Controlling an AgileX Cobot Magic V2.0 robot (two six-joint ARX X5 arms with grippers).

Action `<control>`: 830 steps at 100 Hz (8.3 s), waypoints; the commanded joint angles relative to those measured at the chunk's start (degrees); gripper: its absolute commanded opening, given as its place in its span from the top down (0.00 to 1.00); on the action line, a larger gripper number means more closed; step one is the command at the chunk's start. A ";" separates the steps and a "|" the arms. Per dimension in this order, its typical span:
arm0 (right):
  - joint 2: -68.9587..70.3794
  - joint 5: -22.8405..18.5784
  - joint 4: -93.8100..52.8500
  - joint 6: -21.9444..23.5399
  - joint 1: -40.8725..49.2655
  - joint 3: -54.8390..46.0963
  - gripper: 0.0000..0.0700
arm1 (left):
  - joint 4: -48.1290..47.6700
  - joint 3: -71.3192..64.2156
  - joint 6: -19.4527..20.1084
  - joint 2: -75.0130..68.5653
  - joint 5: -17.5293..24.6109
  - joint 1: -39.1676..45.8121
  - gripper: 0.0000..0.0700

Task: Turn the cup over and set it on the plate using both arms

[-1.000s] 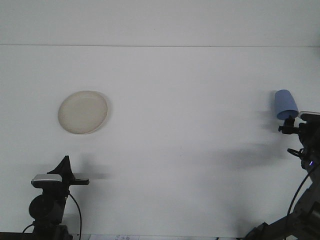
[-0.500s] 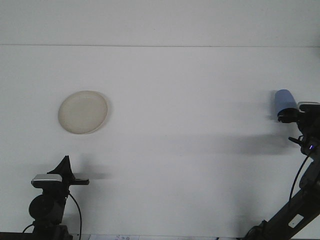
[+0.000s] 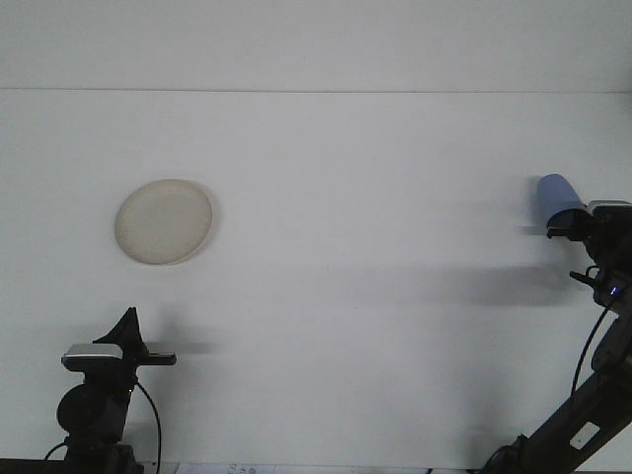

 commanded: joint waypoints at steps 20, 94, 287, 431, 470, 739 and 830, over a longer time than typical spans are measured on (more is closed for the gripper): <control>-14.21 3.54 -16.57 11.56 2.29 1.20 0.99 | 0.59 -1.09 0.72 -0.09 -0.33 0.09 0.98; -42.40 27.23 -93.37 11.80 54.88 10.51 1.00 | 0.59 -1.09 0.72 -0.09 -0.33 0.09 0.98; -92.26 45.64 -75.78 14.23 88.83 -10.43 0.44 | 0.63 -1.09 -8.28 -0.09 -0.33 0.09 0.98; -105.02 45.77 -78.95 12.83 88.83 -19.98 0.44 | -45.38 71.69 -12.57 79.08 25.16 -48.09 0.38; -105.02 45.77 -79.19 12.81 88.83 -19.98 0.44 | -43.10 72.57 -11.06 90.14 16.52 -52.85 0.38; -105.02 45.77 -79.62 16.24 88.83 -19.98 0.44 | -47.58 99.71 -2.32 106.05 3.72 4.39 0.28; -105.02 55.76 -80.46 16.11 88.83 -19.98 0.38 | -40.33 59.67 -17.38 38.49 15.80 -10.12 0.28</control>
